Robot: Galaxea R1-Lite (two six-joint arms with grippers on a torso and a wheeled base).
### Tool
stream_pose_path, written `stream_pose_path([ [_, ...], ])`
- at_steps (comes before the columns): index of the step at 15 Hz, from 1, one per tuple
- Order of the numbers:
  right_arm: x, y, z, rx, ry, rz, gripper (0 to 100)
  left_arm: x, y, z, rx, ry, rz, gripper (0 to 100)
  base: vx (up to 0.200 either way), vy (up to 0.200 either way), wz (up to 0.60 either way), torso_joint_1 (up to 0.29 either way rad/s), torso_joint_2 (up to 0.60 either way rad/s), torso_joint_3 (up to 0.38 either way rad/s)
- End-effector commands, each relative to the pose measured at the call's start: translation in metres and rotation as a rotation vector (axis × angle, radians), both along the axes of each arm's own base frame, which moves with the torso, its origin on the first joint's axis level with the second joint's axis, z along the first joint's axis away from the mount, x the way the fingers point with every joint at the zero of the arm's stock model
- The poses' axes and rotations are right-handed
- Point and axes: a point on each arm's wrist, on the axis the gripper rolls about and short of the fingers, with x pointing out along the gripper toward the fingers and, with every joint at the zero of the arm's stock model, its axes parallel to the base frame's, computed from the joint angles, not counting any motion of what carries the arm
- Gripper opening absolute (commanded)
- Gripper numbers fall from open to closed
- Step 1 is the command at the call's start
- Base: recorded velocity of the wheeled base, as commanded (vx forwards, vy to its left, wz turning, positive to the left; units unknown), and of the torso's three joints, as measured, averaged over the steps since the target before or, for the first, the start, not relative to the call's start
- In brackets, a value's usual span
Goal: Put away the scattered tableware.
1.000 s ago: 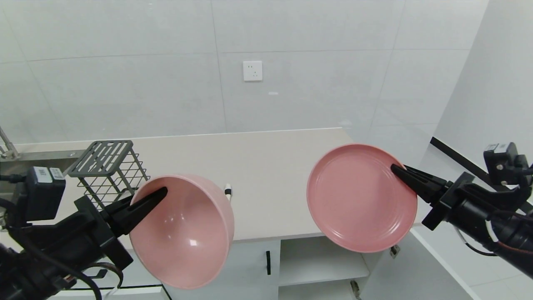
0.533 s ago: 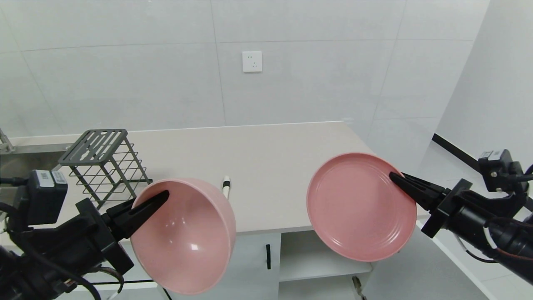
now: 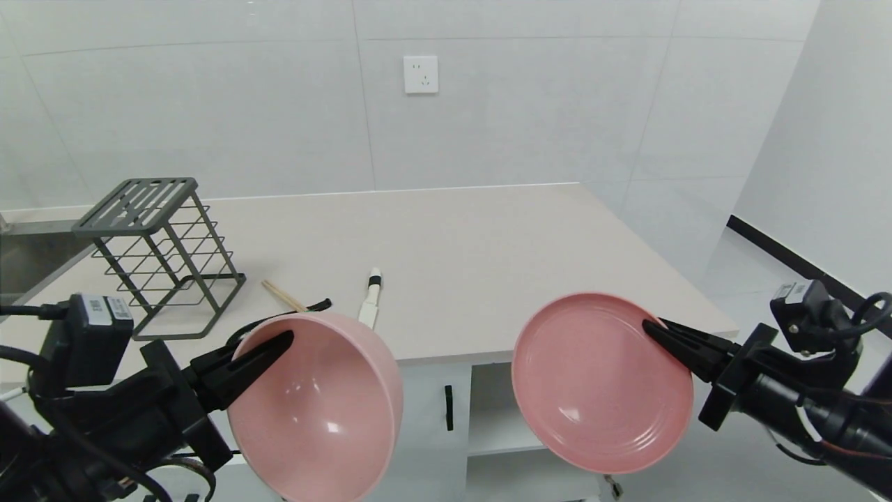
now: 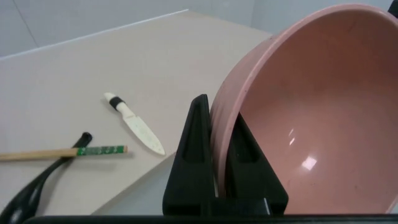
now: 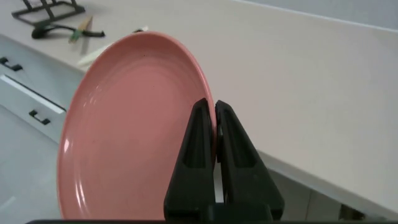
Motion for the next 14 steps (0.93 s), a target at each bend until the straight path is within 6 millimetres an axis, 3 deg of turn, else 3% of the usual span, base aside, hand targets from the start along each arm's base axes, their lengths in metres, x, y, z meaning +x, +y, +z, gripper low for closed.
stream_pose_path([
  [1,-0.002,0.003,-0.008,-0.017,0.039,0.020,0,0.002,-0.001,-0.003,0.007,0.018,0.000,0,0.000,0.000,0.00,-0.276,0.54,0.261],
  [14,0.001,0.006,-0.024,-0.047,0.116,0.031,0,0.005,-0.005,-0.011,0.025,0.062,-0.020,0,0.000,0.000,0.00,-0.262,0.51,0.247],
])
